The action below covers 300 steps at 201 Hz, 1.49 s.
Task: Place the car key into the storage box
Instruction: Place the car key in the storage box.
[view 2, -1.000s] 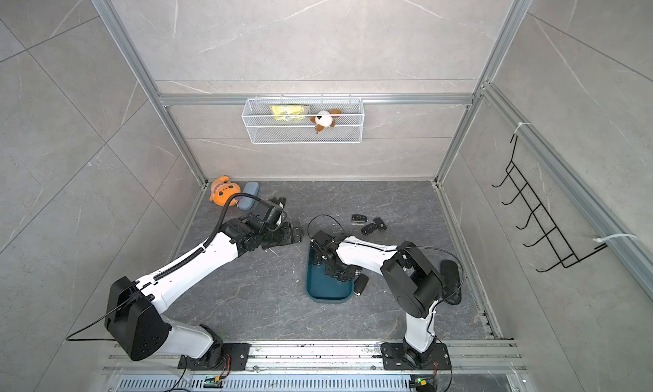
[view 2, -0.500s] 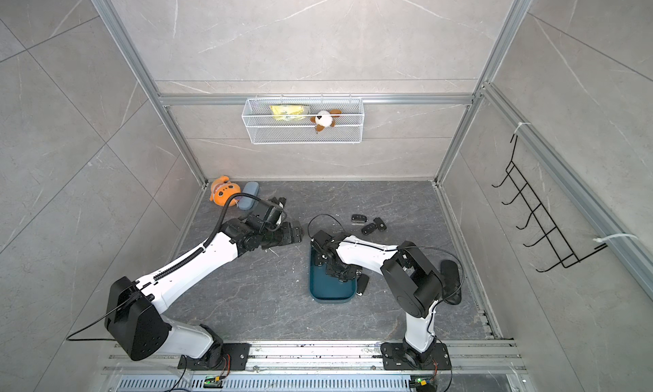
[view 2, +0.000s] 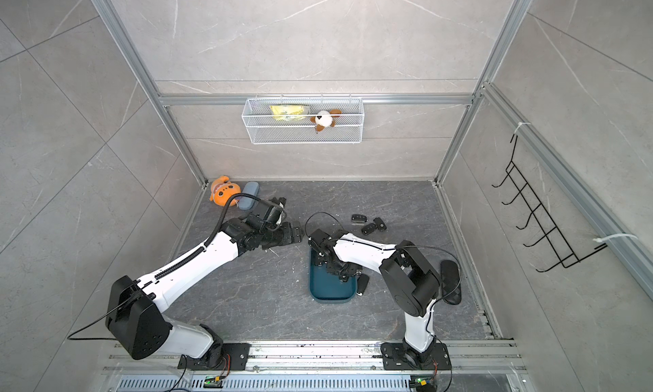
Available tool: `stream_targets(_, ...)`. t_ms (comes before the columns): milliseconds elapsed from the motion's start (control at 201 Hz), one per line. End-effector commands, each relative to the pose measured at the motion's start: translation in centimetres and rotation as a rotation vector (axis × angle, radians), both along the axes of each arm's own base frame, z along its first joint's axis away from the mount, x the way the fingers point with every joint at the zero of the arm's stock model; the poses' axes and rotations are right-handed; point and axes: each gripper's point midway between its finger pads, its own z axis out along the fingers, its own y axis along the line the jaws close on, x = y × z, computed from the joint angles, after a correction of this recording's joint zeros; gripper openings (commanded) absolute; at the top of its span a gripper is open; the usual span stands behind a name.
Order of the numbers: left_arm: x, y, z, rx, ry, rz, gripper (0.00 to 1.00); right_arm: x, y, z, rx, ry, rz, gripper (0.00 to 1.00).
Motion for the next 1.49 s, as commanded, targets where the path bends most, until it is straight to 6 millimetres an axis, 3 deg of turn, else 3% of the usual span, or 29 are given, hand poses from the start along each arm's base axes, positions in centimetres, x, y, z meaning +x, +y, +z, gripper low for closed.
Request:
stream_targets(0,0.7,-0.5,1.2,-0.030,-0.026,-0.008,1.00,-0.3,-0.6,0.2,-0.050,0.013,0.017,0.43)
stream_targets(289,0.6,-0.4,1.2,-0.032,-0.027,-0.005,1.00,-0.5,1.2,2.4,-0.024,-0.037,0.073,0.46)
stream_targets(398,0.6,-0.4,1.2,-0.032,-0.026,-0.005,1.00,-1.3,1.4,2.3,-0.020,-0.031,0.079,0.46)
stream_targets(737,0.5,0.2,1.1,-0.019,-0.029,0.013,1.00,-2.7,4.4,0.9,0.114,-0.003,0.155,0.31)
stream_targets(896,0.5,1.3,1.2,0.005,-0.030,0.047,1.00,-3.0,4.1,-0.3,0.096,0.025,0.148,0.27)
stream_targets(1179,0.9,4.6,1.7,0.051,-0.044,0.141,1.00,-2.8,1.3,-1.1,0.032,0.033,0.066,0.28)
stream_targets(1488,1.3,6.1,1.7,0.063,-0.046,0.178,1.00,-1.9,2.1,-0.3,0.075,0.001,0.092,0.29)
